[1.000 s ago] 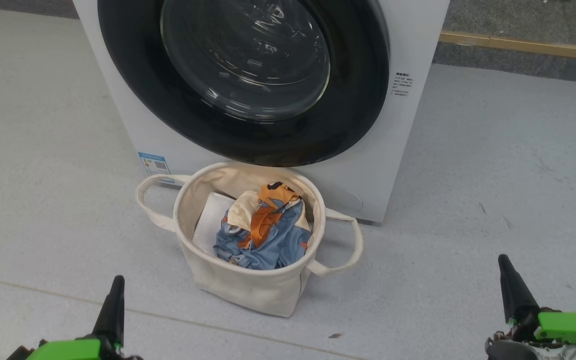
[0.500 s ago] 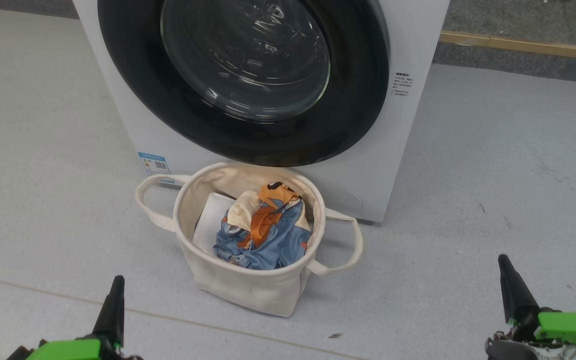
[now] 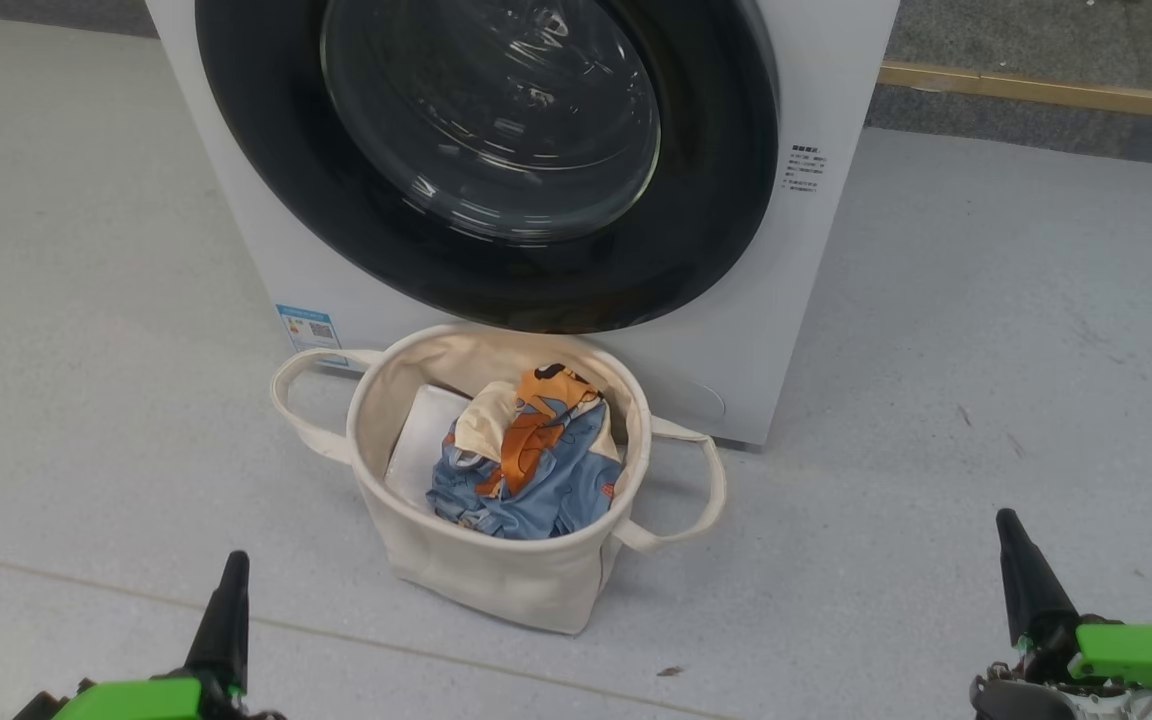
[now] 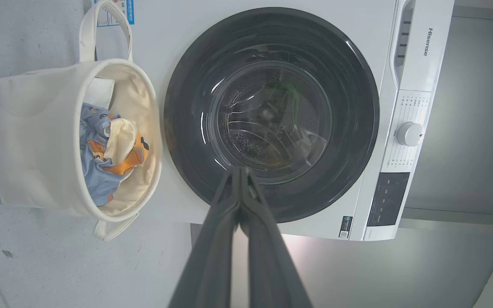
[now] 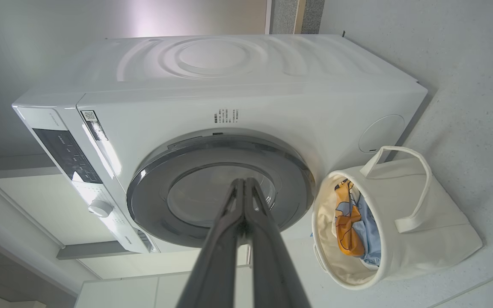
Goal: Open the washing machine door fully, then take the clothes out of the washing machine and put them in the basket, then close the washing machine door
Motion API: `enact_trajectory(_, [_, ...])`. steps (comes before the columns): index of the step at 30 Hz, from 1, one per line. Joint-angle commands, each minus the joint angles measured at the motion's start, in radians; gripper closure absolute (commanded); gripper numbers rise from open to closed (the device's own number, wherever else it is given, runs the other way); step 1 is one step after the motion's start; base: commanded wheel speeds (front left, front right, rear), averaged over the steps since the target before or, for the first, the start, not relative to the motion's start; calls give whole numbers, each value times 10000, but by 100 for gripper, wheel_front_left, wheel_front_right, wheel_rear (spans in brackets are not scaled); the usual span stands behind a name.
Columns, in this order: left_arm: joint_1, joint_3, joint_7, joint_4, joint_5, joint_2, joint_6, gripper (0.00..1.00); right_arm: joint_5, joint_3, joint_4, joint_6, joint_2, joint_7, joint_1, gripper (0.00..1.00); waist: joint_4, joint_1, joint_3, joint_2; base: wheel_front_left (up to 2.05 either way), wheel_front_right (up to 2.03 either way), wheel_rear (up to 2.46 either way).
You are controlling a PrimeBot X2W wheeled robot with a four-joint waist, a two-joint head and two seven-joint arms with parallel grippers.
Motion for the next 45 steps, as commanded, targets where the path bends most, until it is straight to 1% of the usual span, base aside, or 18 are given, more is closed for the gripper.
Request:
enact_trajectory(1, [-446, 337, 77, -268, -34, 60, -71, 100, 59, 200, -313, 2, -116, 83, -489, 100, 0, 0, 0, -1, 0, 0, 0])
enact_trajectory(45, [-446, 337, 77, -268, -34, 60, -71, 100, 59, 200, -313, 2, -116, 83, -489, 100, 0, 0, 0, -1, 0, 0, 0])
